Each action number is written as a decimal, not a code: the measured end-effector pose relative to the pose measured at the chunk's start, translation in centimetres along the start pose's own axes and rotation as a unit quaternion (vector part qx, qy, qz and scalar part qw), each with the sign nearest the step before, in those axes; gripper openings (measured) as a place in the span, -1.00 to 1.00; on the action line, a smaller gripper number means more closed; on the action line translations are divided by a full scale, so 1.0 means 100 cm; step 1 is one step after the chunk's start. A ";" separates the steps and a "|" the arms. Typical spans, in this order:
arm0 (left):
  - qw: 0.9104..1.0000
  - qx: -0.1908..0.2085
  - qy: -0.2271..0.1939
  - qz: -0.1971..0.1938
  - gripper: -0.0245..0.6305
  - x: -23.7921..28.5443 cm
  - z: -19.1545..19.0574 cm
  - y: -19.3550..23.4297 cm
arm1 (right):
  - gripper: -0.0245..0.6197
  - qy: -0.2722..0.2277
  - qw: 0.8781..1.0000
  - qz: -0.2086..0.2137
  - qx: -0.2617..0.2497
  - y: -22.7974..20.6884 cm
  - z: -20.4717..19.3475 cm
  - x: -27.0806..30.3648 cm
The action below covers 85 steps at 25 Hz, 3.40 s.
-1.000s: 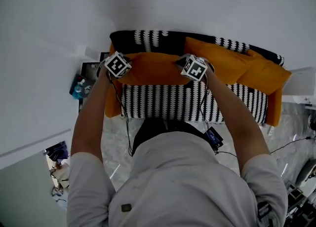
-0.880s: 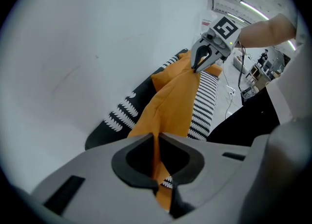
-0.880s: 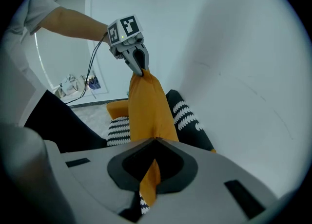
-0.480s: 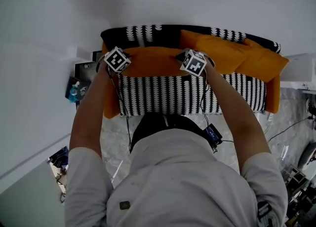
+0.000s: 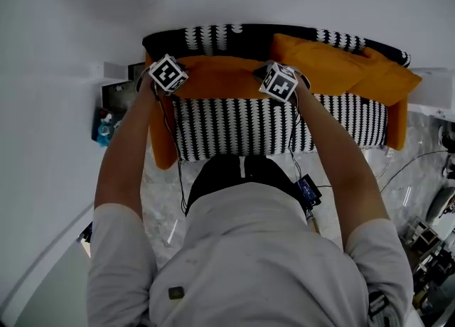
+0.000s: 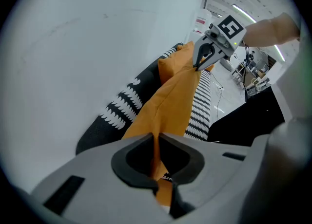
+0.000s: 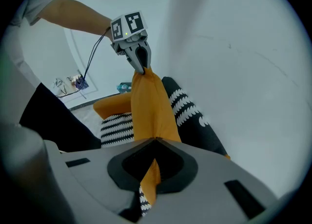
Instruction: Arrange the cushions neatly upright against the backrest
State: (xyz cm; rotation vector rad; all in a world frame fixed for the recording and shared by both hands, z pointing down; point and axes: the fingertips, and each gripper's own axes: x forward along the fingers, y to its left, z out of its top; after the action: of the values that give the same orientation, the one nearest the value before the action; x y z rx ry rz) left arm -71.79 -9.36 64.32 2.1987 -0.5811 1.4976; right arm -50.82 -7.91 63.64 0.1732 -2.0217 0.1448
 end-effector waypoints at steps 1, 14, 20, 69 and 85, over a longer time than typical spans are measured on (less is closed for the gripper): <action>1.000 0.000 0.001 -0.004 -0.83 0.005 -0.004 0.007 | -0.84 0.002 1.000 0.000 0.003 -0.001 0.003 0.007; 0.999 -0.017 0.002 -0.032 -0.83 0.035 -0.038 0.066 | -0.84 0.010 0.999 -0.016 0.028 -0.041 0.035 0.068; 0.999 -0.023 -0.004 -0.032 -0.83 0.030 -0.040 0.080 | -0.84 0.012 0.999 -0.025 0.016 -0.059 0.049 0.074; 0.970 -0.148 -0.180 0.072 -0.49 -0.058 0.033 0.042 | -0.57 -0.117 0.986 -0.101 0.064 -0.056 0.072 -0.021; 0.926 -0.133 -0.325 0.138 -0.67 -0.141 0.127 -0.105 | -0.67 -0.255 0.954 -0.151 0.047 0.007 0.053 -0.186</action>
State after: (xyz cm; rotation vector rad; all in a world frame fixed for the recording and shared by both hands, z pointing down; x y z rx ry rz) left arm -61.01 -6.25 45.73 2.4343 -1.2641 0.6958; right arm -47.45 -7.11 44.57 0.6316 -2.4692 -0.0013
